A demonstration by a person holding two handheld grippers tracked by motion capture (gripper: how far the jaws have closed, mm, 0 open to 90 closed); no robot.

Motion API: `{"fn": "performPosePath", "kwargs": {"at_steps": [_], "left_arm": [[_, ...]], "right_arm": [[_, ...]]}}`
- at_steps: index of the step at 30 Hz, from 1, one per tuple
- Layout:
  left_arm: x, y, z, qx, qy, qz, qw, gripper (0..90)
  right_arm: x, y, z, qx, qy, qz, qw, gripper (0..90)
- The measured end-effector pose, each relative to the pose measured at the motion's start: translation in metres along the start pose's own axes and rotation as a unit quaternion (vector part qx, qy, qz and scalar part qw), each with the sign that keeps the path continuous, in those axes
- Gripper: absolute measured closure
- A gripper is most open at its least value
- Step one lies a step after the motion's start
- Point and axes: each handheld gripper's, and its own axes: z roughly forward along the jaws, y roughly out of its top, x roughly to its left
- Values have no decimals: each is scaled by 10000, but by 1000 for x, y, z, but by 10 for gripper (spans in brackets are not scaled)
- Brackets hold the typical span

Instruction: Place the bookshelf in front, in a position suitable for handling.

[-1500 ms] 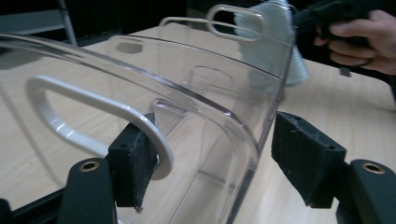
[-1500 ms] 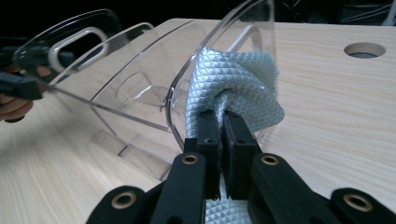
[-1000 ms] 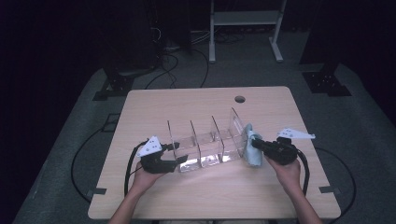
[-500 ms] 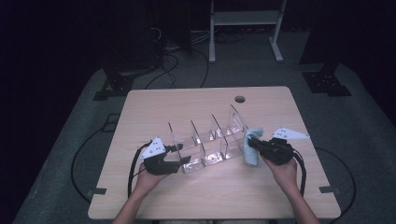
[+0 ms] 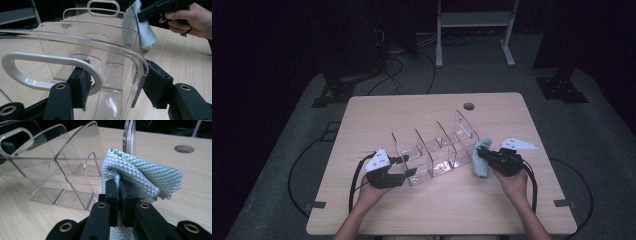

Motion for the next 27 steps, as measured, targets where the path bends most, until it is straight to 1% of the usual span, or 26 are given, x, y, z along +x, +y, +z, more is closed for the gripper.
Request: {"fn": "performPosePath", "kwargs": {"at_steps": [1, 2, 3, 4, 5, 7, 8, 10, 13, 15, 17, 18, 21, 22, 25, 27], "left_arm": [[0, 0, 0, 1, 5, -10, 10000, 427], [0, 0, 0, 2, 3, -6, 10000, 427], [-1, 0, 0, -2, 6, -7, 10000, 429], [-1, 0, 0, 0, 3, -9, 10000, 429], [-1, 0, 0, 6, 9, -10, 10000, 430], [-1, 0, -1, 10, 12, -5, 10000, 431], [-1, 0, -1, 21, 16, 2, 10000, 431], [-1, 0, -1, 18, 15, 9, 10000, 431], [-2, 0, -1, 5, 31, 13, 10000, 432], [-2, 0, -1, -6, 44, -3, 10000, 432], [-3, 0, -1, -3, 48, -10, 10000, 432], [-3, -1, -1, -9, 49, -2, 10000, 432], [-3, -1, -1, -6, 49, 3, 10000, 433], [-3, -1, -1, -11, 43, 4, 10000, 433], [-3, -1, -1, -25, 38, 15, 10000, 435], [-2, -1, -1, -29, 32, 24, 10000, 435]], "right_arm": [[-1, -1, 2, 29, -12, -1, 10000, 860], [-2, -3, 5, 113, -30, 8, 9999, 861], [-5, -11, 15, 304, -83, 14, 9995, 860], [-5, -11, 15, 304, -83, 14, 9995, 860], [-8, -17, 21, 445, -93, 60, 9989, 860], [-10, -22, 27, 595, -109, 88, 9981, 860], [-10, -22, 28, 623, -97, 106, 9980, 860], [-8, -19, 25, 561, -93, 70, 9984, 860], [-4, -11, 16, 369, -122, -27, 9992, 857], [-3, -9, 15, 316, -113, -15, 9994, 857], [-5, -13, 20, 400, -110, -12, 9991, 858], [-5, -16, 23, 494, -120, 33, 9987, 858], [-9, -26, 35, 794, -124, 52, 9968, 858], [-9, -28, 38, 854, -131, 37, 9962, 858], [-8, -25, 36, 821, -137, 32, 9965, 857], [-6, -20, 30, 633, -152, 14, 9979, 858]]}}
